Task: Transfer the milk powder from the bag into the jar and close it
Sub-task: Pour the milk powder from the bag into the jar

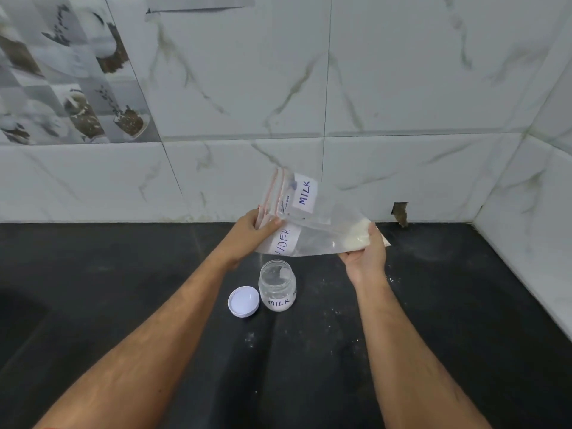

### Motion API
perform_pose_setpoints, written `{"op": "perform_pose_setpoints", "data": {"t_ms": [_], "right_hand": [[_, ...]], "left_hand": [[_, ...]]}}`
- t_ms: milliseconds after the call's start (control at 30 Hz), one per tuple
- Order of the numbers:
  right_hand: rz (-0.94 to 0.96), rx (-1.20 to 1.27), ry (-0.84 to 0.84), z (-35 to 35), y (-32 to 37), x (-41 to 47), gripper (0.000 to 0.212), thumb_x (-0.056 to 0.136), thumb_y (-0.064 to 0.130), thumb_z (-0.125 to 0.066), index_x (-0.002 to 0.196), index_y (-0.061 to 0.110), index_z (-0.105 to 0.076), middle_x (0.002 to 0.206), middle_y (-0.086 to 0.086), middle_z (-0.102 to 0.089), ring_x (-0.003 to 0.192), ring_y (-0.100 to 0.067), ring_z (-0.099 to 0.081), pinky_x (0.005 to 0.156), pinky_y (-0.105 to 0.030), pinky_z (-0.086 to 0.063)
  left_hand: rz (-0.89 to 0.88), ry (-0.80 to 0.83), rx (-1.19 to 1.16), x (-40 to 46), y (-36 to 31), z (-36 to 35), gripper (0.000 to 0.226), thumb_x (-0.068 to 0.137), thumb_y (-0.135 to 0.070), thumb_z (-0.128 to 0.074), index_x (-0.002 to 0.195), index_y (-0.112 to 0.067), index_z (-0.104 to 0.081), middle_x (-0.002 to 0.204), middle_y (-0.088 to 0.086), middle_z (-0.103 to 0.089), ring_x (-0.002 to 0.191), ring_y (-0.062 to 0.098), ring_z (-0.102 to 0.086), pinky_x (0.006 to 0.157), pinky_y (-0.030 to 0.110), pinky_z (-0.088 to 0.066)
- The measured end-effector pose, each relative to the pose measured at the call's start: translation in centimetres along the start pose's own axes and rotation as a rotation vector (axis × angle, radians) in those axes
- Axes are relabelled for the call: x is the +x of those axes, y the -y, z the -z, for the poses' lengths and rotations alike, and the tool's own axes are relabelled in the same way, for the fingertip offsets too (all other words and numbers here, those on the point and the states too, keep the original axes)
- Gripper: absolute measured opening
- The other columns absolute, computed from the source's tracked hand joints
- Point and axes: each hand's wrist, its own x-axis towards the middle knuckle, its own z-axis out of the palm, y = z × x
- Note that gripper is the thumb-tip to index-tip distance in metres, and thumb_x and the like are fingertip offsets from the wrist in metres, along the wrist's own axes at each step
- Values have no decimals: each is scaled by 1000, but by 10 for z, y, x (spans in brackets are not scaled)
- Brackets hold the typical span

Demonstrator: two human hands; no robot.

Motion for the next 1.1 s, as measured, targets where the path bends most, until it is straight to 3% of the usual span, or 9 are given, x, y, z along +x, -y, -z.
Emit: {"op": "perform_pose_setpoints", "data": {"t_ms": [133,300,467,567,700,800,900,1000,1100], "right_hand": [[38,-83,-20,3,3,-1,25,100,32,-53,118,19,-65,116,-5,-73,108,-26,-69,85,-44,-57],[75,-186,-9,1,11,-3,18,98,29,-57,111,20,-66,107,-2,-75,100,-21,-71,76,-39,-56],[143,-302,36,-11,17,-3,17,98,27,-57,111,19,-67,108,-1,-75,104,-20,-71,88,-42,-56],[175,-376,63,-18,19,-4,18,99,27,-58,111,18,-68,107,-1,-76,101,-18,-71,92,-41,-55],[222,-462,105,-26,19,-5,16,101,25,-54,101,22,-70,95,3,-76,90,-13,-71,85,-35,-55],[250,-535,121,-31,19,-5,20,100,27,-55,112,19,-69,101,1,-75,95,-16,-71,81,-34,-55],[284,-589,135,-36,18,-3,21,99,27,-56,114,19,-69,104,-1,-75,99,-17,-70,82,-33,-55],[316,-633,172,-40,15,-4,22,97,29,-57,113,20,-69,112,-6,-74,105,-22,-69,84,-36,-55],[328,-659,186,-48,14,-8,16,98,26,-56,108,23,-68,113,-6,-73,103,-21,-69,82,-36,-55]], "left_hand": [[34,119,-78,-6,14,11,35,94,-30,-65,123,-10,-65,115,5,-74,105,18,-71,88,29,-56],[82,59,-121,-2,37,17,45,76,-40,-80,105,-6,-73,102,19,-72,87,25,-56,79,40,-43],[114,18,-78,2,57,13,20,88,-12,-71,101,3,-73,78,-6,-70,60,-3,-56,59,9,-42],[130,-10,-58,4,70,10,16,89,-8,-69,94,7,-71,72,-5,-67,50,-5,-50,54,9,-39],[132,-10,-87,3,84,11,51,81,-29,-78,94,17,-62,80,9,-58,66,11,-45,63,25,-39],[105,3,-113,5,99,11,73,67,-48,-81,91,17,-60,83,9,-59,80,19,-49,78,35,-43],[100,11,-102,5,108,9,73,64,-51,-81,85,16,-60,77,15,-58,79,22,-48,77,38,-44],[109,-8,-120,4,114,8,73,63,-50,-81,82,17,-56,82,7,-54,77,21,-44,74,36,-39],[135,-31,-131,-2,110,6,56,77,-32,-81,91,18,-60,85,15,-63,80,23,-55,81,41,-50]]}}
